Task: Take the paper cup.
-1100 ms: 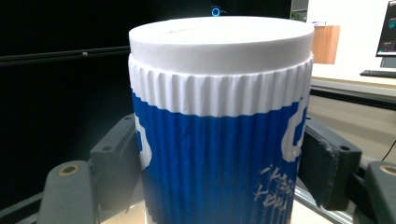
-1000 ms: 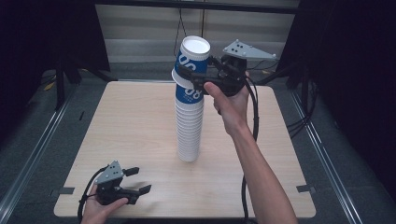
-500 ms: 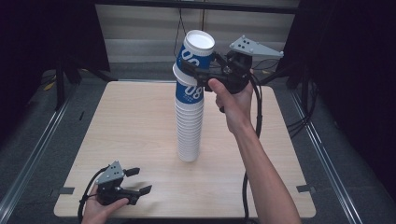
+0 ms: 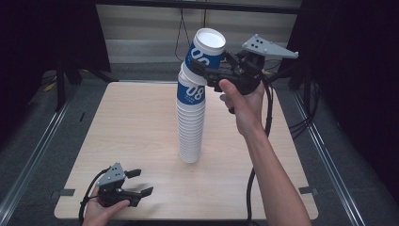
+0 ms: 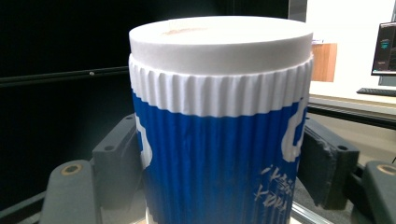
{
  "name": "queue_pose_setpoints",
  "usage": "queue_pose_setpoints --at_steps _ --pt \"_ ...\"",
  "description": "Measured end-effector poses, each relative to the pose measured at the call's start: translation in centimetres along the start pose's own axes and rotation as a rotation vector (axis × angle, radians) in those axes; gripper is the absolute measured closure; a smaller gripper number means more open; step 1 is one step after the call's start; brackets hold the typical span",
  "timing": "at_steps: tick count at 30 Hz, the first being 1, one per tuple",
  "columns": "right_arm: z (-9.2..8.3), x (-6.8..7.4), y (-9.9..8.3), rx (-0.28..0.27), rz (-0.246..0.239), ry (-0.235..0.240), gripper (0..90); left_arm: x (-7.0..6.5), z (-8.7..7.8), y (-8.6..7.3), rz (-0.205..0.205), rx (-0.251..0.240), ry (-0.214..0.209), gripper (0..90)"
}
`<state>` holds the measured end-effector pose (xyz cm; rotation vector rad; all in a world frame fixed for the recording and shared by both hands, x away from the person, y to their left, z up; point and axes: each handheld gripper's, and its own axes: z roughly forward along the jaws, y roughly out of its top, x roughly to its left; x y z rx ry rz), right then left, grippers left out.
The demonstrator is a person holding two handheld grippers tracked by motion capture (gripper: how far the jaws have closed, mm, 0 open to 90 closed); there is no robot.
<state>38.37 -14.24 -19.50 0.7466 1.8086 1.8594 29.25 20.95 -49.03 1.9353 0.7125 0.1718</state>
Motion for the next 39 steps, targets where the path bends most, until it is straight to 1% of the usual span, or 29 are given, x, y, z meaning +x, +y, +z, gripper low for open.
queue_pose_setpoints --at_steps 1,2,4,7,9,10,11,12,17,20,21,22,24,25,26,27,28,29,30,31,33,34,35,36,37,39 --pt "0.0 0.0 0.0 0.0 0.0 0.0 25.0 0.0 0.0 0.0 0.0 0.0 0.0 17.9" --pt "-0.5 -0.2 0.1 -0.008 0.003 -0.006 25.0 0.0 0.0 0.0 0.0 -0.002 -0.001 17.9" --pt "-1.0 -0.4 0.3 -0.015 0.004 -0.015 25.1 0.0 0.0 0.1 0.001 -0.002 -0.002 17.9" --pt "-1.7 -0.7 0.3 -0.012 0.006 -0.027 25.2 -0.1 0.0 0.1 0.005 -0.005 -0.006 17.9" --pt "-1.9 -0.8 0.3 -0.012 0.001 -0.032 25.2 -0.1 0.1 0.1 -0.001 -0.01 -0.01 17.9" --pt "-2.5 -1.0 0.2 -0.012 -0.004 -0.055 25.3 -0.1 0.1 0.1 -0.007 -0.015 -0.014 17.9" --pt "-2.5 -1.0 0.2 -0.012 -0.004 -0.055 25.3 -0.1 0.1 0.1 -0.007 -0.015 -0.014 17.9" --pt "-3.0 -1.2 0.1 -0.018 0.004 -0.064 25.4 -0.1 0.1 0.1 -0.012 -0.023 -0.016 17.9" --pt "-3.9 -1.7 -0.5 -0.002 0.014 -0.076 25.5 -0.1 0.1 0.1 -0.015 -0.034 -0.015 17.9" --pt "-4.6 -1.9 -1.5 0.008 0.025 -0.082 25.5 -0.2 -0.1 0.4 -0.017 -0.033 -0.025 17.9" --pt "-4.6 -1.9 -1.5 0.008 0.025 -0.082 25.5 -0.2 -0.1 0.4 -0.017 -0.033 -0.025 17.5" --pt "-5.1 -1.8 -2.2 0.007 0.023 -0.094 25.5 -0.2 -0.3 0.6 -0.017 -0.042 -0.022 16.9" --pt "-5.5 -1.6 -2.9 0.028 0.009 -0.101 25.5 -0.3 -0.4 0.8 -0.017 -0.044 -0.02 16.1" --pt "-5.5 -1.6 -2.9 0.028 0.009 -0.101 25.5 -0.3 -0.4 0.8 -0.017 -0.044 -0.02 16.1" --pt "-5.9 -1.5 -3.7 0.038 0.014 -0.101 25.5 -0.3 -0.6 1.0 -0.012 -0.045 -0.016 16.1" --pt "-5.9 -1.5 -3.7 0.038 0.014 -0.101 25.5 -0.3 -0.6 1.0 -0.012 -0.045 -0.016 16.1" --pt "-6.4 -1.5 -4.4 0.042 0.023 -0.101 25.6 -0.4 -0.8 1.1 0.001 -0.049 -0.004 16.1" --pt "-6.6 -1.6 -4.7 0.05 0.022 -0.102 25.6 -0.5 -1.0 1.2 0.004 -0.055 -0.005 16.1" --pt "-6.8 -1.6 -5.0 0.055 0.024 -0.1 25.6 -0.5 -1.1 1.3 -0.001 -0.063 -0.007 16.2" --pt "-7.0 -1.6 -5.3 0.053 0.021 -0.089 25.5 -0.6 -1.2 1.4 -0.001 -0.07 -0.004 16.1" --pt "-7.2 -1.5 -6.0 0.068 0.029 -0.088 25.5 -0.7 -1.2 1.5 0.003 -0.077 -0.003 16.1" --pt "-7.3 -1.5 -6.4 0.076 0.032 -0.083 25.6 -0.8 -1.2 1.6 0.005 -0.075 -0.005 16.1" --pt "-7.3 -1.5 -6.4 0.076 0.032 -0.083 25.6 -0.8 -1.2 1.6 0.005 -0.075 -0.005 16.2" --pt "-7.4 -1.3 -7.1 0.088 0.039 -0.078 25.6 -1.0 -1.1 1.8 0.012 -0.078 -0.012 16.2" --pt "-7.4 -1.3 -7.1 0.088 0.039 -0.078 25.6 -1.0 -1.1 1.8 0.012 -0.078 -0.012 16.2" --pt "-7.4 -1.1 -7.8 0.102 0.045 -0.07 25.6 -1.2 -0.8 2.1 0.014 -0.074 -0.018 16.2"
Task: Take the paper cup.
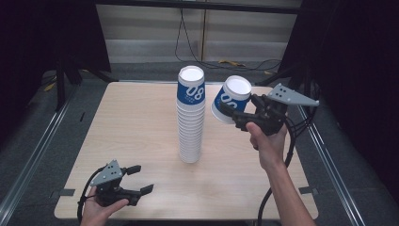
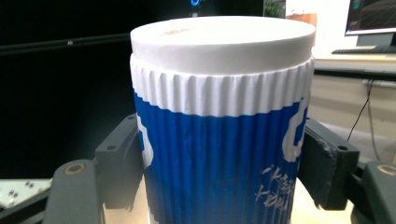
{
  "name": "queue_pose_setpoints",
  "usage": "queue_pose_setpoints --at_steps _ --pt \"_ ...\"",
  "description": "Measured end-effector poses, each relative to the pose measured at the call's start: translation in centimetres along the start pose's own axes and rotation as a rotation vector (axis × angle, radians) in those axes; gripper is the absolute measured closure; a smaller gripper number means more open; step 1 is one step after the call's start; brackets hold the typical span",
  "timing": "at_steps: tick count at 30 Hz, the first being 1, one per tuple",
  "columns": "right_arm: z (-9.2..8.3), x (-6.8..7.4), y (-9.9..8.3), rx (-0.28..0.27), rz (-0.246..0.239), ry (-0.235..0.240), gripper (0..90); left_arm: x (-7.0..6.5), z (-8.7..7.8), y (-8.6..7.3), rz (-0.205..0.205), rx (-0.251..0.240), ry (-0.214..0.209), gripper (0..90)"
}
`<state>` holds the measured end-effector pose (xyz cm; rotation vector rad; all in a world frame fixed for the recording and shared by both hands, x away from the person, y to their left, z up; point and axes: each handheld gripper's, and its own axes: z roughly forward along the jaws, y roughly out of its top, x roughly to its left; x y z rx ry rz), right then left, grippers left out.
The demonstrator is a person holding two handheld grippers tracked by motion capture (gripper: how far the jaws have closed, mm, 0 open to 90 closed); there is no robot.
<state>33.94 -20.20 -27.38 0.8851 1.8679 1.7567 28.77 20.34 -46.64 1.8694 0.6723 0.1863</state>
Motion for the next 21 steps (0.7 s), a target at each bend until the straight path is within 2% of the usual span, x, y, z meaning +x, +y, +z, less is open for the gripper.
queue_pose_setpoints --at_steps 4,6,9,14,18,19,20,21 --pt "0.3 0.7 -1.9 0.043 0.017 0.015 25.8 -0.7 0.7 0.8 0.026 0.014 -0.029 16.1" --pt "0.2 0.9 -2.7 0.038 0.028 0.024 26.2 -1.1 0.8 1.1 0.037 0.015 -0.045 16.1" --pt "0.3 1.0 -3.8 0.065 0.036 0.037 26.3 -1.5 0.8 1.7 0.069 0.013 -0.044 16.1" --pt "0.1 1.4 -5.1 0.087 0.047 0.055 26.3 -1.4 0.8 2.8 0.079 0.01 -0.054 15.8" --pt "0.0 1.6 -6.5 0.103 0.06 0.076 26.3 -1.1 0.6 4.3 0.085 -0.008 -0.041 15.7" --pt "0.1 1.6 -6.8 0.11 0.06 0.077 26.2 -1.2 0.9 4.8 0.105 -0.009 -0.041 15.7" --pt "0.1 1.6 -6.8 0.11 0.06 0.077 26.2 -1.2 0.9 4.8 0.105 -0.009 -0.041 15.7" --pt "0.3 1.8 -7.4 0.129 0.06 0.085 26.3 -1.2 1.2 5.3 0.109 -0.008 -0.059 15.6"
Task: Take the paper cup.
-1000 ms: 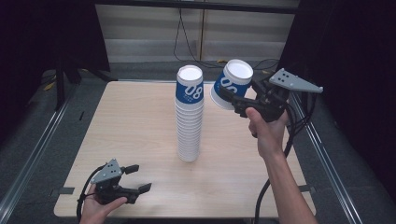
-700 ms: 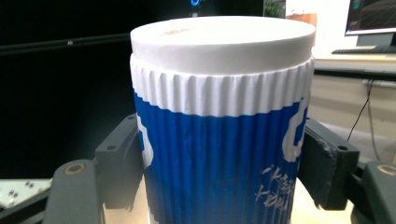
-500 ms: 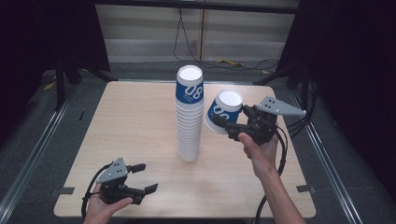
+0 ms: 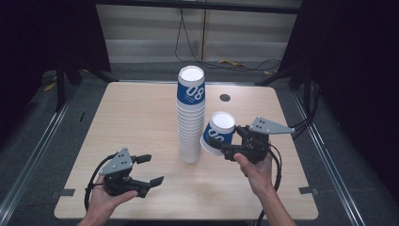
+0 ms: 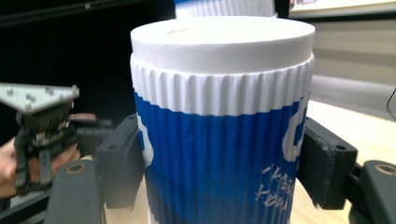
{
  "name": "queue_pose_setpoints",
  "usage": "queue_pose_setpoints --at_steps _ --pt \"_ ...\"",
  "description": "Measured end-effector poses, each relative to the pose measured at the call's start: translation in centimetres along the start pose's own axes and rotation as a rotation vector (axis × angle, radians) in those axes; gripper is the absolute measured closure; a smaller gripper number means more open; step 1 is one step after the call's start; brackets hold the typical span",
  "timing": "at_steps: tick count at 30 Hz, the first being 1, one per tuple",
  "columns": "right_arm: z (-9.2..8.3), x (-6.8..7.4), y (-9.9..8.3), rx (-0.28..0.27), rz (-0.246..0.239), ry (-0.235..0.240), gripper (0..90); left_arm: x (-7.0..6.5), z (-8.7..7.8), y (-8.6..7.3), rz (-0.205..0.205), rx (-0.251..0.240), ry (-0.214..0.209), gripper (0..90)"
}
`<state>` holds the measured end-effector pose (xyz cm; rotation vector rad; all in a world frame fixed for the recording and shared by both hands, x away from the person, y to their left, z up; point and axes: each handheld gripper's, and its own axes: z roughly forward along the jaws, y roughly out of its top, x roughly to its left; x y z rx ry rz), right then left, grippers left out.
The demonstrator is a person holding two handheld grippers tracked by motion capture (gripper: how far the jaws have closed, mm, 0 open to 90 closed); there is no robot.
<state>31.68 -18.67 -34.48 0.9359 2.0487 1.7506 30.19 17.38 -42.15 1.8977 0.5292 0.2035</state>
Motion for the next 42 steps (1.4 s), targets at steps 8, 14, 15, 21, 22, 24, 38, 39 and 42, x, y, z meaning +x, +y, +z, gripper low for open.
queue_pose_setpoints --at_steps 8,14,15,21,22,24,38,39,42 --pt "0.6 0.5 -2.1 0.004 0.033 0.047 26.2 -0.4 1.5 0.6 0.003 -0.015 -0.025 15.6" --pt "1.1 0.7 -3.7 -0.001 0.07 0.079 26.0 -1.2 2.3 0.8 0.019 -0.021 -0.057 17.6" --pt "1.1 0.7 -3.7 -0.001 0.07 0.079 26.0 -1.2 2.3 0.8 0.019 -0.021 -0.057 17.6" --pt "1.8 0.9 -5.0 0.017 0.084 0.12 25.9 -1.5 2.5 0.1 0.013 -0.007 -0.051 16.8" --pt "2.0 1.0 -5.3 0.021 0.091 0.13 26.0 -1.4 2.5 -0.2 0.014 -0.011 -0.053 16.6" --pt "2.2 1.2 -5.7 0.025 0.096 0.143 26.0 -1.4 2.4 -0.4 0.014 -0.014 -0.053 16.1" --pt "3.7 2.6 -6.6 0.039 0.082 0.228 26.1 -2.3 3.1 -1.1 -0.006 -0.049 -0.16 15.6" --pt "3.7 2.6 -6.6 0.039 0.082 0.228 26.1 -2.3 3.1 -1.1 -0.006 -0.049 -0.16 15.6" --pt "4.1 3.0 -6.8 0.052 0.075 0.247 26.0 -2.7 3.5 -1.2 -0.008 -0.047 -0.171 15.8"
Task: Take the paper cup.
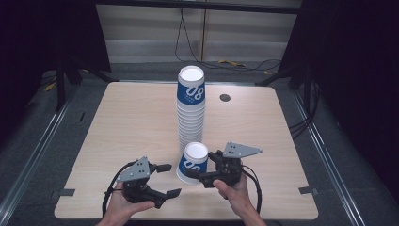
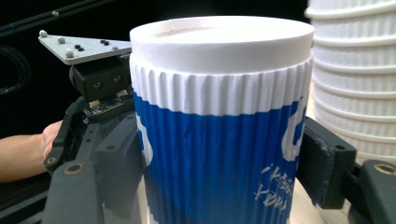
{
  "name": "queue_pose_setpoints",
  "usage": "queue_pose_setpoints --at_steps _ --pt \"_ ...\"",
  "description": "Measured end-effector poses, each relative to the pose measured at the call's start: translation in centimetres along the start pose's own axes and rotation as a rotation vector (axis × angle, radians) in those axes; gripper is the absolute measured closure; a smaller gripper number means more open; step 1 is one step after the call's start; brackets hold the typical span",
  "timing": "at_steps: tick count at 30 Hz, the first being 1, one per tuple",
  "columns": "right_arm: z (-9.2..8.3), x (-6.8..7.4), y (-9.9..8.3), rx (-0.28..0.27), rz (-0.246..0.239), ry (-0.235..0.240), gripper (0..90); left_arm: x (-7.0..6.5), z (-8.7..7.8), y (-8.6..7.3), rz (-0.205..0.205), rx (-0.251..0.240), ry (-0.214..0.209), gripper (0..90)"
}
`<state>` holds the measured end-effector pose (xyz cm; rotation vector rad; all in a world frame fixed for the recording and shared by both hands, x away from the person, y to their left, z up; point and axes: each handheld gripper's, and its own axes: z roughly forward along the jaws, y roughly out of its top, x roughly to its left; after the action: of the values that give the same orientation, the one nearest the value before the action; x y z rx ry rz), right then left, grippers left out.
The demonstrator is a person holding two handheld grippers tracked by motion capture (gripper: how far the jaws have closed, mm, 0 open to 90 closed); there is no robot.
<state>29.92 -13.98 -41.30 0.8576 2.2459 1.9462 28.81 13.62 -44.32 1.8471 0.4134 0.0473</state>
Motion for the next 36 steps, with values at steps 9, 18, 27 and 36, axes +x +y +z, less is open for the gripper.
queue_pose_setpoints --at_steps 9,18,27,36 --pt "0.9 0.5 -0.3 0.026 -0.019 0.023 26.1 -0.1 0.3 -0.1 0.003 0.007 0.002 15.6" --pt "1.8 1.1 -0.4 0.046 -0.032 0.036 26.1 -0.1 0.8 -0.4 -0.013 0.005 -0.009 15.6" --pt "2.3 1.3 -0.6 0.05 -0.035 0.026 26.2 0.0 0.9 -0.4 -0.022 0.0 -0.003 14.2" --pt "2.8 1.6 -0.8 0.043 -0.037 0.026 26.1 0.0 1.5 -0.5 -0.041 0.005 0.004 12.6"
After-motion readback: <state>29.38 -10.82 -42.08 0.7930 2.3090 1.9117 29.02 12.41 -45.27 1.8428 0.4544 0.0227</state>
